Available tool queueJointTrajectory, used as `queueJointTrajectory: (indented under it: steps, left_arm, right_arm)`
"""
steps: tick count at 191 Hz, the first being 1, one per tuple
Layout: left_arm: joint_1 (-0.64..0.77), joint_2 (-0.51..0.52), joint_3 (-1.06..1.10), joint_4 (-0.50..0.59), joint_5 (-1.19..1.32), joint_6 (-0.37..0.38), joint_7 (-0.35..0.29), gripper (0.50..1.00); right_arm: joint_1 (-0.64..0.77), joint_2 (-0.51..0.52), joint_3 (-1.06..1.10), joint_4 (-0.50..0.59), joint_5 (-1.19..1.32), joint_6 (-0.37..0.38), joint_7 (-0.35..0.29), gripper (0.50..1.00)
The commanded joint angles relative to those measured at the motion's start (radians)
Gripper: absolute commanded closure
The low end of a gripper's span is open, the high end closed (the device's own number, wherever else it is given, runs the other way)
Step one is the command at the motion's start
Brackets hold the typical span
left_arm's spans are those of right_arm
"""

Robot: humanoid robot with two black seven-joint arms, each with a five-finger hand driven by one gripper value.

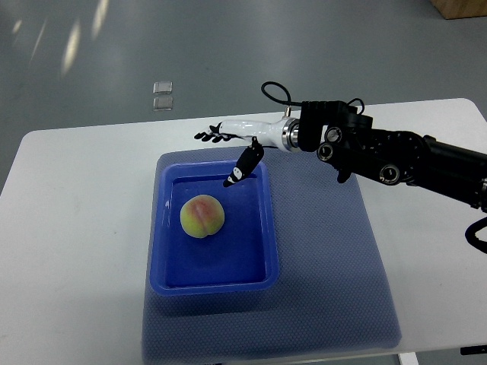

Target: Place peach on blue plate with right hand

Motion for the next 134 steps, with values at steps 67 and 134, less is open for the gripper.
queueJointTrajectory:
  steps: [67, 134]
  left_arm:
    - [0.000, 0.000, 0.002, 0.000, 0.000, 0.000, 0.000, 0.500]
    - [0.000, 0.000, 0.002, -0.002, 0.000, 0.000, 0.002, 0.500]
  right_arm:
    - [-0.517, 0.057, 0.799, -0.038, 0.430, 0.002, 0.161, 0.570]
    - [-0.570, 0.122, 0.855, -0.094, 0.835, 0.020, 0.216, 0.570]
